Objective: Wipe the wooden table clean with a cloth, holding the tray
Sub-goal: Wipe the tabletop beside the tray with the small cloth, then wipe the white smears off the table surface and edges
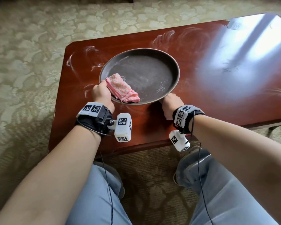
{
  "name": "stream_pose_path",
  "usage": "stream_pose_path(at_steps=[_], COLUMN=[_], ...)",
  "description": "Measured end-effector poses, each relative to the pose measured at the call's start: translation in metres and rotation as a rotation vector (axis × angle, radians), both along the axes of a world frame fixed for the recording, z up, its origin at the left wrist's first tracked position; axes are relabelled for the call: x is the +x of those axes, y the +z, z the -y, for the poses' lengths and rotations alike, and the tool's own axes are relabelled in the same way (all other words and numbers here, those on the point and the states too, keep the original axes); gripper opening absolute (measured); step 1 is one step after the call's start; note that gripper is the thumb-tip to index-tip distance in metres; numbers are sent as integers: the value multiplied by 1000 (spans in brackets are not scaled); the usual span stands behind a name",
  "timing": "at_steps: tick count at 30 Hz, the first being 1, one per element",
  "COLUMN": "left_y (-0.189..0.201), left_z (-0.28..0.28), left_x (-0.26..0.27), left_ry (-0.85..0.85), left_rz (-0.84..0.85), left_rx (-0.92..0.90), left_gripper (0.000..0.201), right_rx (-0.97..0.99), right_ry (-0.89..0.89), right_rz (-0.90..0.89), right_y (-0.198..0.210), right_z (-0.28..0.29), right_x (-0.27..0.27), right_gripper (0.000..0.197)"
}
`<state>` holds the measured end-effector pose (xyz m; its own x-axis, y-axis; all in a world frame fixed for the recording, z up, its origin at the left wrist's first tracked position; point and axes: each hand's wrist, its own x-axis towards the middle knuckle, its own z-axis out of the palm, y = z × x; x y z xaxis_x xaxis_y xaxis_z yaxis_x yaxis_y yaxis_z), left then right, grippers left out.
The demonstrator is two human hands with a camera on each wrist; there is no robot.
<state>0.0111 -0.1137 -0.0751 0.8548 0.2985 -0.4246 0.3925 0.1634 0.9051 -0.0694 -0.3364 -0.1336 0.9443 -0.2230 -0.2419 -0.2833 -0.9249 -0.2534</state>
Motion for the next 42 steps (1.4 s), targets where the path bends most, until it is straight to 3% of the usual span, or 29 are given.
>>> stream_pose_path(at_steps=[2,4,13,16,22,26,30,42], left_y=[3,8,39,44,38,34,32,27], left_z=[-3,0,59,83,108,106,102,69], left_x=[-1,-6,-44,-55,-60,-56,-55,-53], left_ry=[6,2,-40,-56,-77,-85,-57,-60], left_rz=[-7,-3,5,-1,-58,-61,-46,-2], left_rx=[12,14,-75,-101,-115,-100,-103,-84], left_gripper=[27,25,19,18,15,16,18,24], right_rx=[90,250,693,659,459,242,91,63], right_ry=[-30,-187,-706,-759,-710,-628,-512,-450], right_rz=[41,161,323,267,216,163,47,-185], right_y=[0,8,32,34,27,24,19,22], right_z=[7,18,121,150,175,180,173,113], right_x=[-1,-5,-49,-71,-95,-96,-98,-85], right_gripper=[44,26,26,19,34,20,47,69])
